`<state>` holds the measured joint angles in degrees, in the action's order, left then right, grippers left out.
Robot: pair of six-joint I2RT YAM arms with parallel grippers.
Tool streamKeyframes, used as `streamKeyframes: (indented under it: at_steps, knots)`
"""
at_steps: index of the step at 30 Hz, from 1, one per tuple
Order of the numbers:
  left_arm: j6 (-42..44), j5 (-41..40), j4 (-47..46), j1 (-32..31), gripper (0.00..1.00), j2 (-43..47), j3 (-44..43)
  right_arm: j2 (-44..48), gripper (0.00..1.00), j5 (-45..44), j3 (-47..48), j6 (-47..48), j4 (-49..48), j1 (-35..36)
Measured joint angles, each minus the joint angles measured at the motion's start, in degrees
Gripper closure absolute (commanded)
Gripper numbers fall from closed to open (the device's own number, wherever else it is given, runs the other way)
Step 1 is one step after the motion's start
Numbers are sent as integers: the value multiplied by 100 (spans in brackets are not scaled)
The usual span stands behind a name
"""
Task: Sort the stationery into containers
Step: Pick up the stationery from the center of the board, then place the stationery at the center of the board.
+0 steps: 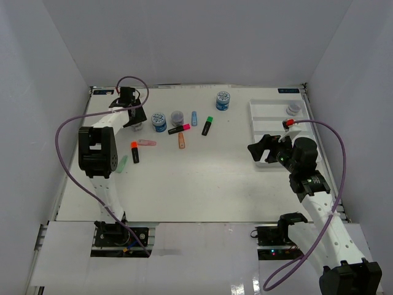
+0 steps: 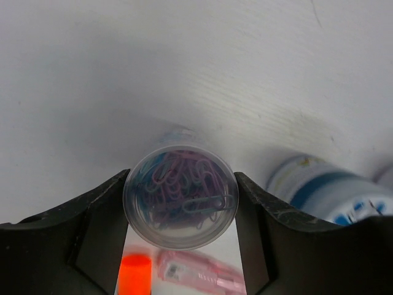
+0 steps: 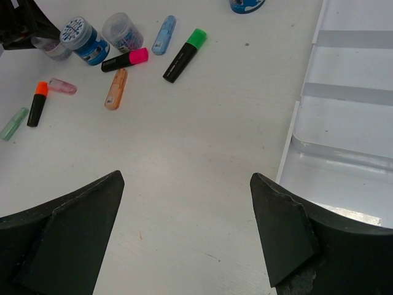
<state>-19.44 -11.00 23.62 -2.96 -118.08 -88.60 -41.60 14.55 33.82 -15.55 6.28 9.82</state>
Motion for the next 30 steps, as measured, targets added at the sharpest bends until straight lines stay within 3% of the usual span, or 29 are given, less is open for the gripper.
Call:
streamKeyframes:
  at_steps: [5,10,13,19,26,30]
  knots:
    - [232,142,240,-496,58,1128,573,-9,10,72,0,39,4,2]
    - [293,350,227,-1814,57,2673,855,76,10,87,-57,31,-57,7]
    - [229,527,103,-2653,55,2983,874,164,10,76,-155,-24,-76,7]
    - [116,579,11,-3939,52,2004,756,208,9,4,-195,2,59,11]
    - [72,542,-136,-4352,51,765,741,415,7,-229,-195,339,455,15]
    - [-13,463,-330,-4452,44,468,614,446,7,-337,-195,446,527,39]
